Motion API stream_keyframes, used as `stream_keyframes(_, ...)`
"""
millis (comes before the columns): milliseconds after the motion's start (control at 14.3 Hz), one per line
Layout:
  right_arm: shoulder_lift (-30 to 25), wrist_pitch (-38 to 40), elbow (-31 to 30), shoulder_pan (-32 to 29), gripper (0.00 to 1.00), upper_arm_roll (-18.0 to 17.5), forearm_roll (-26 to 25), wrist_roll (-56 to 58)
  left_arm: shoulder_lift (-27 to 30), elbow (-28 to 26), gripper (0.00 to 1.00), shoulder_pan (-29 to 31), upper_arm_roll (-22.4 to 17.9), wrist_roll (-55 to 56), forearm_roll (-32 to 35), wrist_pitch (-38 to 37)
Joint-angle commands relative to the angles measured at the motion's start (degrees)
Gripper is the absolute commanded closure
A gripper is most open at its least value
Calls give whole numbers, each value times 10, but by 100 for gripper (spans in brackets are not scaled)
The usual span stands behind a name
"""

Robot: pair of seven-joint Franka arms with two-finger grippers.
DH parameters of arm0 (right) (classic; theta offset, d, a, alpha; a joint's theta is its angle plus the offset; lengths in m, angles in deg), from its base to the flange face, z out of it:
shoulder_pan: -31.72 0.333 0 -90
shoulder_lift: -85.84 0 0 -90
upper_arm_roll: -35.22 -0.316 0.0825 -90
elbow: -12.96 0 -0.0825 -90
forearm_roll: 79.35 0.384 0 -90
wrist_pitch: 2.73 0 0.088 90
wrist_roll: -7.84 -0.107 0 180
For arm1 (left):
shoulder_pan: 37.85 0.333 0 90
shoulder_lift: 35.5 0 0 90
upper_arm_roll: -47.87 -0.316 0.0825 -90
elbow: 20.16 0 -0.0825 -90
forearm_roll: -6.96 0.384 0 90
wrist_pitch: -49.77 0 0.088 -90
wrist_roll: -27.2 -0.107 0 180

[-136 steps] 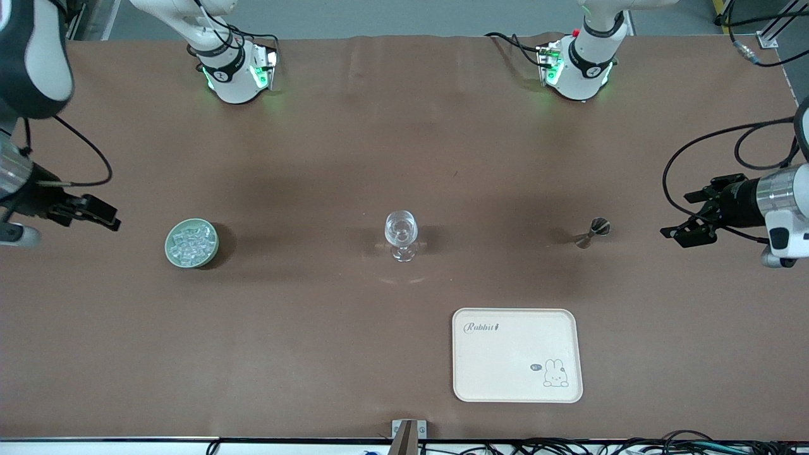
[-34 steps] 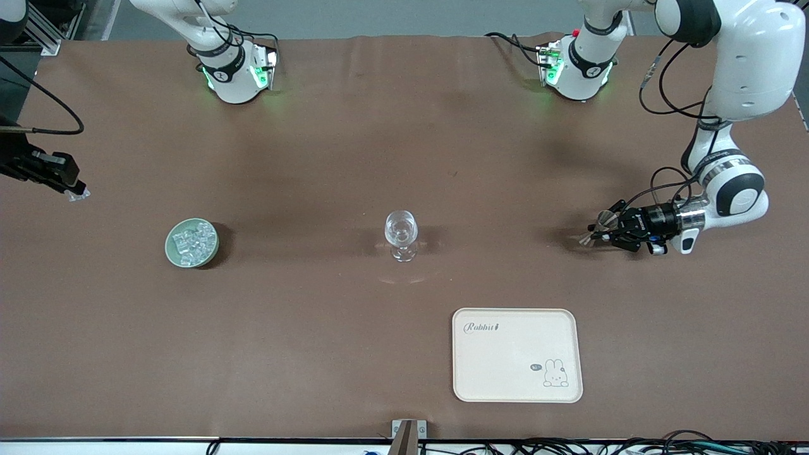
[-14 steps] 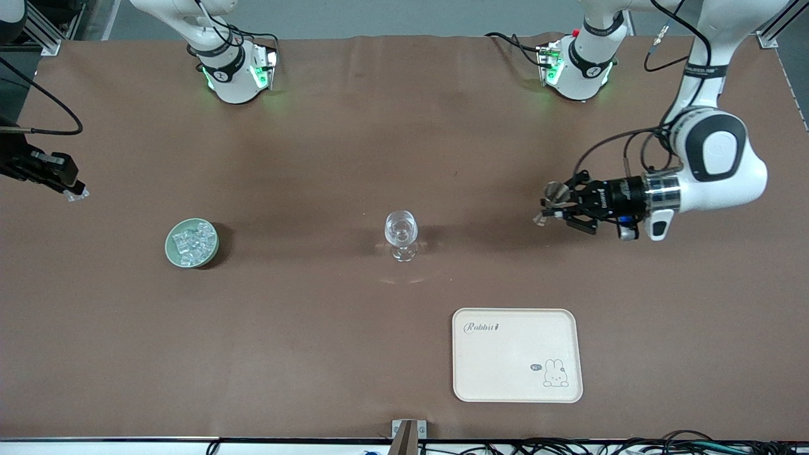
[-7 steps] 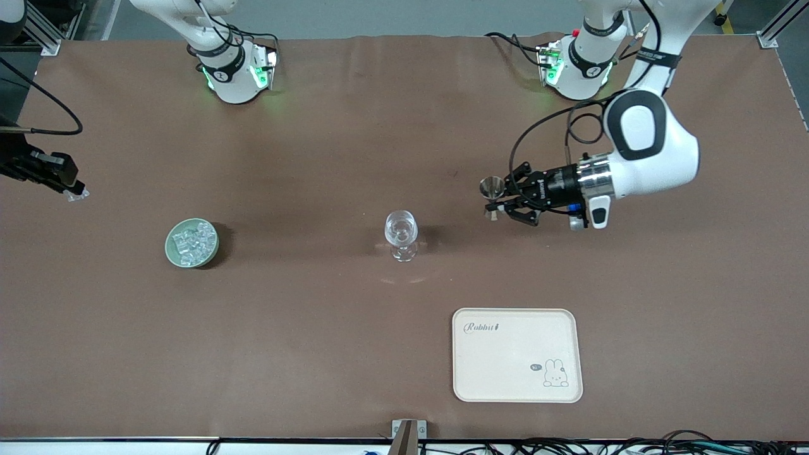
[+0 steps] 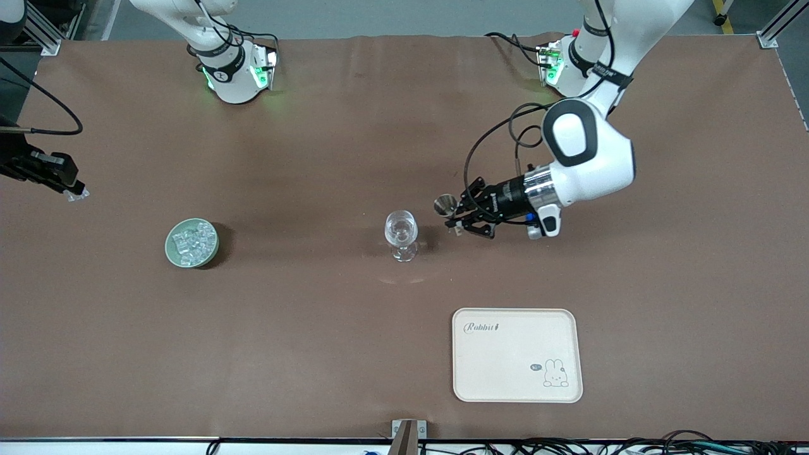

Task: Pour wine and add ice with both arms
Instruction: 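Carry the jigger with the left gripper over the wine glass, then tilt the jigger over the glass rim with the left gripper to pour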

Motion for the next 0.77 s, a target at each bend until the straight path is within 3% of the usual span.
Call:
stream_keyframes(0, -4, 2, -2, -4, 99, -1, 4, 7, -51, 59, 99, -8, 14, 41, 69, 19)
stream_keyframes(349, -4, 2, -2, -4, 99, -1, 4, 8, -113, 147, 99, -20, 18, 174, 253, 19)
stream_keyframes(698, -4, 2, -2, -4, 99, -1, 4, 8, -114, 149, 99, -18, 49, 196, 386, 14)
